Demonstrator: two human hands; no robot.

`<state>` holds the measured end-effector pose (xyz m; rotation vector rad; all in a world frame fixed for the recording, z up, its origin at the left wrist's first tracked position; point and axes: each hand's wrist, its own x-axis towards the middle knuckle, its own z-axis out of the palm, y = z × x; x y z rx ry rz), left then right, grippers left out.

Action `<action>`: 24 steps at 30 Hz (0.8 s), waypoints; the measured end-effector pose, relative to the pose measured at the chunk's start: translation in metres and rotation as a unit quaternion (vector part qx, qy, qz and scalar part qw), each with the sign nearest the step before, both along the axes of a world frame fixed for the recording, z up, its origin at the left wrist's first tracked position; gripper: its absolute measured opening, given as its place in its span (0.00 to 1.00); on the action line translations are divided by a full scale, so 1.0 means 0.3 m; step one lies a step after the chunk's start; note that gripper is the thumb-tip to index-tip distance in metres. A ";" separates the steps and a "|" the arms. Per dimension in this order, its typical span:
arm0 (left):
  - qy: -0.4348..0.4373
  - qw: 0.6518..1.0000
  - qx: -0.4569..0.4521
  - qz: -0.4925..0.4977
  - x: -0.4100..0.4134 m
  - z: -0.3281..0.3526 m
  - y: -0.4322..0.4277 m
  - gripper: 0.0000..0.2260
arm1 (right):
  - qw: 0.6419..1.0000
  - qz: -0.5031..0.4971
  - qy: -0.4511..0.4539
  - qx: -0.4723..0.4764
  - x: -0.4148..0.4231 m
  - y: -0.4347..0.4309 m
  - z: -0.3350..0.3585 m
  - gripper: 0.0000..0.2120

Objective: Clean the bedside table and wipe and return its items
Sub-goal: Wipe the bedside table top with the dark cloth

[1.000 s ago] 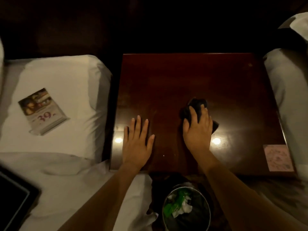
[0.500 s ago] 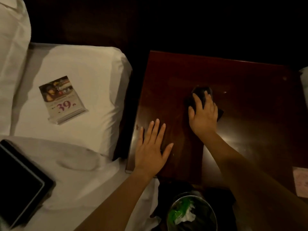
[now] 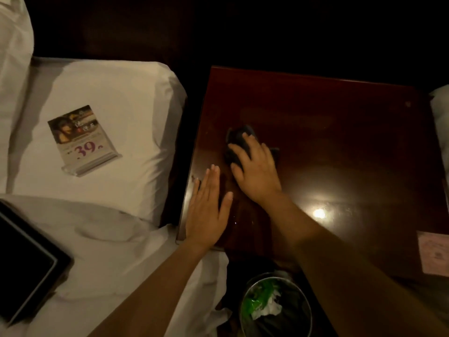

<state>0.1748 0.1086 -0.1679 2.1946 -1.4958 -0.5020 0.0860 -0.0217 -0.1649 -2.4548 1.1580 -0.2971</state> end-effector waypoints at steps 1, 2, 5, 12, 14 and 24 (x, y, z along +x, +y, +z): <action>0.054 0.998 -0.010 0.022 0.001 0.011 -0.003 0.28 | 1.000 0.014 0.001 0.000 -0.007 0.057 0.003 0.24; 0.104 0.993 -0.017 0.045 0.000 0.020 -0.007 0.28 | 1.000 0.029 0.004 0.003 -0.017 0.115 0.005 0.24; 0.177 0.980 -0.035 0.082 -0.017 0.056 0.013 0.29 | 0.997 0.071 0.014 0.014 -0.047 0.270 0.007 0.25; 0.167 0.964 -0.062 0.198 -0.046 0.169 0.217 0.21 | 0.990 0.080 -0.021 0.114 -0.084 0.570 0.070 0.24; 0.174 0.951 -0.064 0.250 -0.019 0.224 0.304 0.19 | 0.981 0.090 -0.049 0.163 -0.082 0.643 0.111 0.21; 0.126 0.845 -0.055 0.518 0.344 0.452 0.735 0.15 | 0.912 0.024 -0.168 0.372 0.257 0.671 0.462 0.12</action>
